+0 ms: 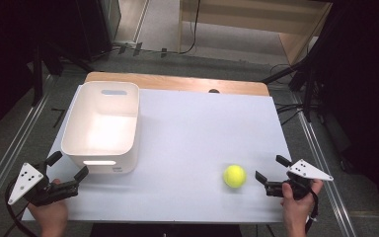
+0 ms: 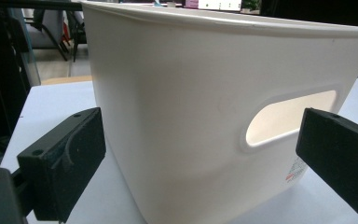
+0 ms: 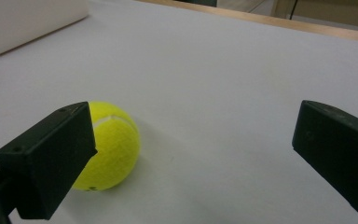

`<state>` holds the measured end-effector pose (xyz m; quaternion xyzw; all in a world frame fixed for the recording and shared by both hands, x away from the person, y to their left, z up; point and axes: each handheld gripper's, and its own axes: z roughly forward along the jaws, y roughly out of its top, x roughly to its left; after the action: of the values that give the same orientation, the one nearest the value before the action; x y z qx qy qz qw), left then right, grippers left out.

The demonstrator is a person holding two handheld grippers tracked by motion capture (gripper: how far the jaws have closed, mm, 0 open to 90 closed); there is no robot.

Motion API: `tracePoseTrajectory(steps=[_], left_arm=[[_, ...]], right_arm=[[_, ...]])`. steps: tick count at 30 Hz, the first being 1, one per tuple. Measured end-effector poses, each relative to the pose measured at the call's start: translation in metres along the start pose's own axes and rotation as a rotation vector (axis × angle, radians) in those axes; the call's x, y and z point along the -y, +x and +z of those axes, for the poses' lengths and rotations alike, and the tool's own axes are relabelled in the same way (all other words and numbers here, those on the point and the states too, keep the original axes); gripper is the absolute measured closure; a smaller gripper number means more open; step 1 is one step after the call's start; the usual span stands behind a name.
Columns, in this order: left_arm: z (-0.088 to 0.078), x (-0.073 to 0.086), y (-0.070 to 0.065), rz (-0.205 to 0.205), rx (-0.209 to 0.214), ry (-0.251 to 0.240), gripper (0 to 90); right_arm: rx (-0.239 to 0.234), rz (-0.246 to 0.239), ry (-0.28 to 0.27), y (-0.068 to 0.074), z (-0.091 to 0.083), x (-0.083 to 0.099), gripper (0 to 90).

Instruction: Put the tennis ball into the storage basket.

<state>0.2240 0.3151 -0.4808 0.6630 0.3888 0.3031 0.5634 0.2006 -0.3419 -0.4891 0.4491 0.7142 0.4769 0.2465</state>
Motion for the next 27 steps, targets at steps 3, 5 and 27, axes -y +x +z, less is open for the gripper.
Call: tracePoseTrajectory(steps=[3, 5, 27], left_arm=[[0.0, 0.0, 0.0, -0.004, -0.001, -0.001, 1.4], [0.0, 0.0, 0.0, -0.005, 0.0, -0.003, 1.4], [0.0, 0.0, -0.001, 0.003, -0.006, 0.001, 1.4]], right_arm=[[-0.011, -0.027, 0.033, 0.009, 0.001, -0.006, 0.0], [-0.011, -0.043, 0.053, 0.012, 0.002, -0.008, 0.0], [-0.123, -0.187, 0.297, 0.052, 0.024, -0.039, 0.0]])
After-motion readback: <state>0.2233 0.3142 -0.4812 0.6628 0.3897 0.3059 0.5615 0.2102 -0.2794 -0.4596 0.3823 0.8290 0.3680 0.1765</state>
